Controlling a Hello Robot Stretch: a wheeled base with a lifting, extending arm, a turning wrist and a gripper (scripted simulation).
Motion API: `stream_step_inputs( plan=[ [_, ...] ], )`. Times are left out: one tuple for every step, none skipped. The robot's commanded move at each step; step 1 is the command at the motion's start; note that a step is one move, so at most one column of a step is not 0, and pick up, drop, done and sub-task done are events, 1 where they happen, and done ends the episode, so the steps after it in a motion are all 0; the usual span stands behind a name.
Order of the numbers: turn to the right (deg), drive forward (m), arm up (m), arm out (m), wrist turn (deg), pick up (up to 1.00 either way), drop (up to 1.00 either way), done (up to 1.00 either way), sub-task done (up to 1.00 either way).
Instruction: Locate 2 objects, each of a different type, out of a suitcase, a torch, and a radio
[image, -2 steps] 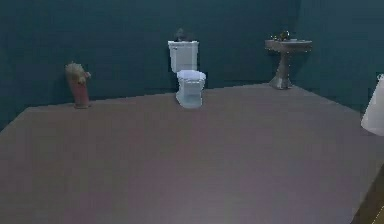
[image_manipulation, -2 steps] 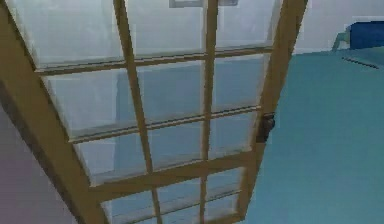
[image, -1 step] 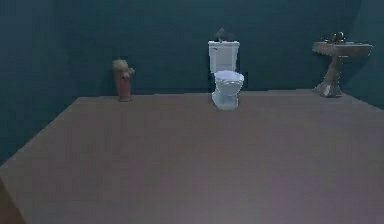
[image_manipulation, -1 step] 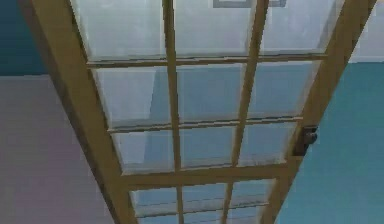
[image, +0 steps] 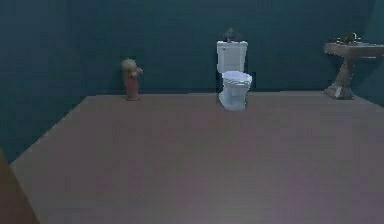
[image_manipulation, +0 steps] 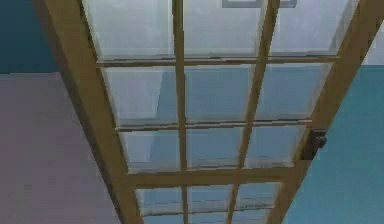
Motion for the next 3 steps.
stream_step_inputs(
  plan=[
    [45.0,0.0,0.0,0.0,0.0,0.0,0.0,0.0,0.0],
    [45.0,0.0,0.0,0.0,0.0,0.0,0.0,0.0,0.0],
    [42.0,0.0,0.0,0.0,0.0,0.0,0.0,0.0,0.0]
  ],
)
